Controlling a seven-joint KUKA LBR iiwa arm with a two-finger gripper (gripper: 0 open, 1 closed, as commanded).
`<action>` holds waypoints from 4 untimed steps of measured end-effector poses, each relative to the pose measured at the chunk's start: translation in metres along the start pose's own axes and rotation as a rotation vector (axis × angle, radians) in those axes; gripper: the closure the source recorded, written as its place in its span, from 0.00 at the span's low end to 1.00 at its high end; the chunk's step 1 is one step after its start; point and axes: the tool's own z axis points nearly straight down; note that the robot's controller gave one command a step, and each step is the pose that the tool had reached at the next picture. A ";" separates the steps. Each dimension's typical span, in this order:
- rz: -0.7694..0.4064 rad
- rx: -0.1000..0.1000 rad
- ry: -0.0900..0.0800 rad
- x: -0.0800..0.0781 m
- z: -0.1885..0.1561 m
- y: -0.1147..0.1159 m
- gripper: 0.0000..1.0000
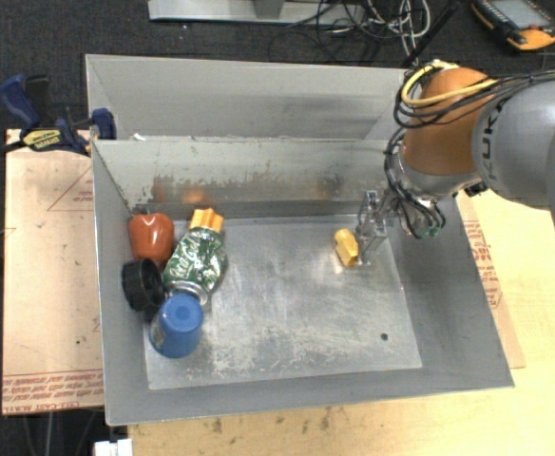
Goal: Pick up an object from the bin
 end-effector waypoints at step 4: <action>-0.309 -0.010 0.027 0.032 -0.130 0.009 1.00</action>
Offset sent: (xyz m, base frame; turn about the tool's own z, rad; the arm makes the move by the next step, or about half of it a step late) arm -0.0367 0.0005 0.1196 0.1432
